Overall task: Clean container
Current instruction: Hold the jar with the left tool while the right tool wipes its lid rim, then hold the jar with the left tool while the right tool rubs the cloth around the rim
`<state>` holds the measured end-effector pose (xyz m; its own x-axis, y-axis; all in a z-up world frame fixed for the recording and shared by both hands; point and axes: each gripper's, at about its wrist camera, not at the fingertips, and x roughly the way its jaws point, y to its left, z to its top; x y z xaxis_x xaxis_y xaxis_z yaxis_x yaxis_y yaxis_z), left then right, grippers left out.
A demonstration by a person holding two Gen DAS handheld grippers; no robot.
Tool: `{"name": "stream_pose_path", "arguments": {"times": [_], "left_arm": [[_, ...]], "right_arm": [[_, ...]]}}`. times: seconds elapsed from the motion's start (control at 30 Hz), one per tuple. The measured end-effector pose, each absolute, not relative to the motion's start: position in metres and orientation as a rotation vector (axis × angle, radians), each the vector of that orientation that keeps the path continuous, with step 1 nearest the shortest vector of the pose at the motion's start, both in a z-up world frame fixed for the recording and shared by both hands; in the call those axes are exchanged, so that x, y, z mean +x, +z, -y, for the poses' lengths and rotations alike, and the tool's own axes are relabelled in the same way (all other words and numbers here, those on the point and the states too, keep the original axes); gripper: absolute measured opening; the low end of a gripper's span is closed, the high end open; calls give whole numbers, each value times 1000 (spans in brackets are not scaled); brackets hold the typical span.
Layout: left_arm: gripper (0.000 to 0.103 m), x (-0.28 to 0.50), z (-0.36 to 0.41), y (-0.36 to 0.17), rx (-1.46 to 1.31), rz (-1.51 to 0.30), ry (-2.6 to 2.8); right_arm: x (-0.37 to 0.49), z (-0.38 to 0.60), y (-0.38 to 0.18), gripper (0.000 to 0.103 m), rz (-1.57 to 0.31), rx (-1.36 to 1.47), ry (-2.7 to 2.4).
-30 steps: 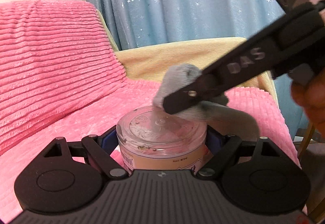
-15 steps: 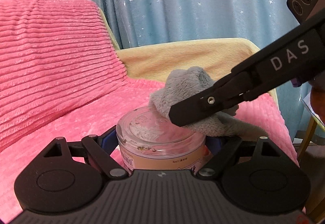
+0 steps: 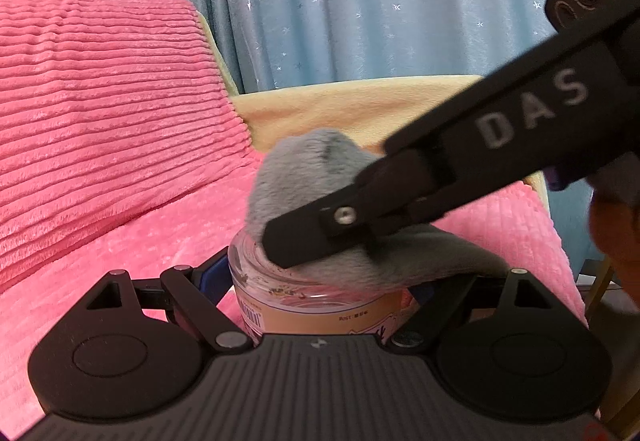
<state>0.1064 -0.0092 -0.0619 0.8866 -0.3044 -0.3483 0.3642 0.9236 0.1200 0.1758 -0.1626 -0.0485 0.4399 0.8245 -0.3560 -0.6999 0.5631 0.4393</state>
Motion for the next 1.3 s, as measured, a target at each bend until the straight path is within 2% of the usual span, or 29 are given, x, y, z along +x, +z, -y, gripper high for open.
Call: {"name": "stream_pose_path", "arguments": {"times": [0.63, 1.3], "left_arm": [[85, 104, 11, -63, 166, -334, -344], [85, 105, 22, -65, 194, -324, -339]], "right_arm": [[178, 133, -40, 2, -478, 67, 800], [170, 179, -37, 2, -596, 97, 798]]}}
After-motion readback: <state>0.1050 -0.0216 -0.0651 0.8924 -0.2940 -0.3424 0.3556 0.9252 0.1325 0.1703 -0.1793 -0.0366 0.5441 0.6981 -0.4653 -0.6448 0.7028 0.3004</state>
